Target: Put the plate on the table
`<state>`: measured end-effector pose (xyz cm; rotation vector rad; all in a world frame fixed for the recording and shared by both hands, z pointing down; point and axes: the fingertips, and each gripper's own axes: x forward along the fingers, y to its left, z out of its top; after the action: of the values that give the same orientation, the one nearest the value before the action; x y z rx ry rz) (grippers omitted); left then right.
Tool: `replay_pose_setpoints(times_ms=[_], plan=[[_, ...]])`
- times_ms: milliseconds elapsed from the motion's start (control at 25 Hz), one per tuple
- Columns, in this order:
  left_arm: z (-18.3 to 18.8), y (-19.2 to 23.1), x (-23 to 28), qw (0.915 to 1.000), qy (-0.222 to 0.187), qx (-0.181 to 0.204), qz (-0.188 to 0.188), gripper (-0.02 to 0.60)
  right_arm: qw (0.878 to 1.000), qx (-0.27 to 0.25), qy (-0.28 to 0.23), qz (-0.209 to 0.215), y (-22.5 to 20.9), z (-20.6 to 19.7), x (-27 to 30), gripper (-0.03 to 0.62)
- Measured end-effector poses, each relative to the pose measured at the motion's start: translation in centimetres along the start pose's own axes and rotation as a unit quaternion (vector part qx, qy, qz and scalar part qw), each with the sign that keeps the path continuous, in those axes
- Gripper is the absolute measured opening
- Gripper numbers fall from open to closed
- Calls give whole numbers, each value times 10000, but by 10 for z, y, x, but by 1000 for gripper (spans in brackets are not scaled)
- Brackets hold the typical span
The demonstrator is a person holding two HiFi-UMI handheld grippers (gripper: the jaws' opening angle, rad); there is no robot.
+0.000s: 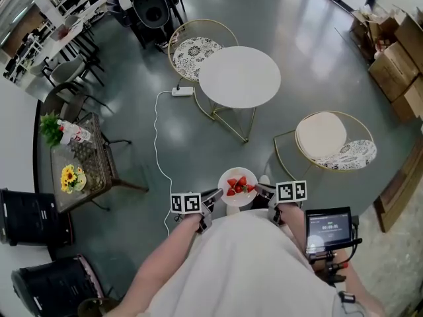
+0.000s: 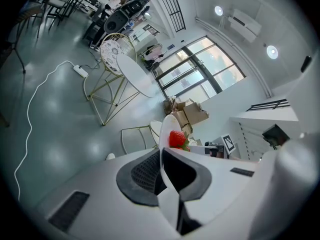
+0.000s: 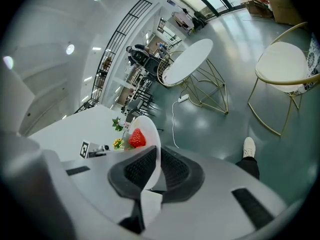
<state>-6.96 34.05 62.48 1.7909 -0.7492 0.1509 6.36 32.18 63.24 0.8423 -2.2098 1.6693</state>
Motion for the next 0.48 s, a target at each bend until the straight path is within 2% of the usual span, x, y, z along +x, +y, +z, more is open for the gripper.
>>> replay_pose_setpoints(times_ms=[480], plan=[[5, 1, 3, 10000, 41, 18, -2, 12, 10000, 35, -42, 12, 0, 4, 0, 26]])
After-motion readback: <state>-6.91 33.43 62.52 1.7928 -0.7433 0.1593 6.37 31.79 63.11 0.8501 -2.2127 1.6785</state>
